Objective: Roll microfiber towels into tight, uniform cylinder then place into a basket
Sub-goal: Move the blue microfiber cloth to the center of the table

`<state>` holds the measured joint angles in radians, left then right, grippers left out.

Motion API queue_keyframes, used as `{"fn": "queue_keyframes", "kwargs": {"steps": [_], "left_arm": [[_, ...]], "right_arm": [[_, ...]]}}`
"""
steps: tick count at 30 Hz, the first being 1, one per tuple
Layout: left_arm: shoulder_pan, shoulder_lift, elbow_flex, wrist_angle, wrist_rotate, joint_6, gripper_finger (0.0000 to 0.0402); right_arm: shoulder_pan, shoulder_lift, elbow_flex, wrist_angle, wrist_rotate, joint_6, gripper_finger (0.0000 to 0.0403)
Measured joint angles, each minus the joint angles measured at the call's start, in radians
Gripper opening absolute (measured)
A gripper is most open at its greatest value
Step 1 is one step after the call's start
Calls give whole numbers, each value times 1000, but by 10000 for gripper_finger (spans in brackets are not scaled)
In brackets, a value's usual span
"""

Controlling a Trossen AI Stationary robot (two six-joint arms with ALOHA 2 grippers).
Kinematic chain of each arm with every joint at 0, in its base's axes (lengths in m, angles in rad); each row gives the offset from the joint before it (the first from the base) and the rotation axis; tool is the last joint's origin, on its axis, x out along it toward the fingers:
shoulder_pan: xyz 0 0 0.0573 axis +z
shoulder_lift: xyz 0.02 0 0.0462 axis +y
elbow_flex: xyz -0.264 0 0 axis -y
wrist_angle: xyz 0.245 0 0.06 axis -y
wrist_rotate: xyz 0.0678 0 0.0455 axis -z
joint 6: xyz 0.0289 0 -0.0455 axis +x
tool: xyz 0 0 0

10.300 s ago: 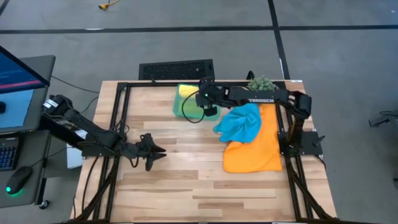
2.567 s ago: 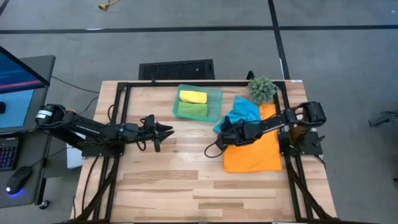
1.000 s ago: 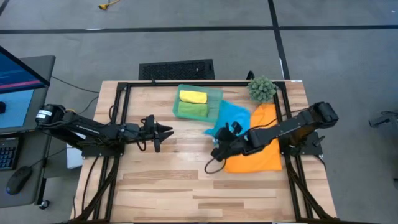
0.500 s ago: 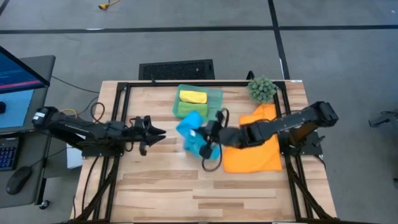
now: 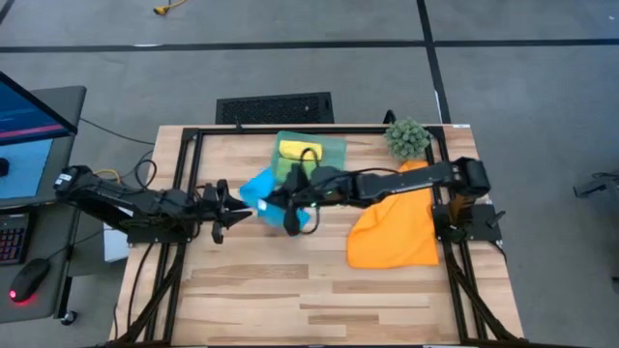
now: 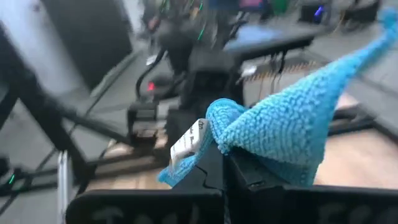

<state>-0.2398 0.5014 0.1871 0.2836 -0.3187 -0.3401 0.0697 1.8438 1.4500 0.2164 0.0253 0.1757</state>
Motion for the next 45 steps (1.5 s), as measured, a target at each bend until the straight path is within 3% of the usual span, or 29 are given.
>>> {"fn": "queue_keyframes", "kwargs": {"steps": [6,11,22,29,33,39,45], "left_arm": [[0,0,0,-3,52,0,110],[-1,-19,0,-2,53,0,110],[0,-33,0,-2,60,-1,110],[0,-33,0,-32,56,-5,110],[0,-33,13,-125,15,0,110],[-20,-3,142,-417,-21,-71,110],[-56,68,261,-639,-13,-122,110]], "right_arm": [[14,111,123,-164,-2,-1,23],[24,142,151,-194,-2,-38,40],[39,136,151,-203,-1,-80,167],[33,45,151,-369,-1,-101,225],[50,-38,152,-472,2,-105,232],[123,-148,154,-680,6,-97,227],[218,-227,149,-977,152,24,221]]}}
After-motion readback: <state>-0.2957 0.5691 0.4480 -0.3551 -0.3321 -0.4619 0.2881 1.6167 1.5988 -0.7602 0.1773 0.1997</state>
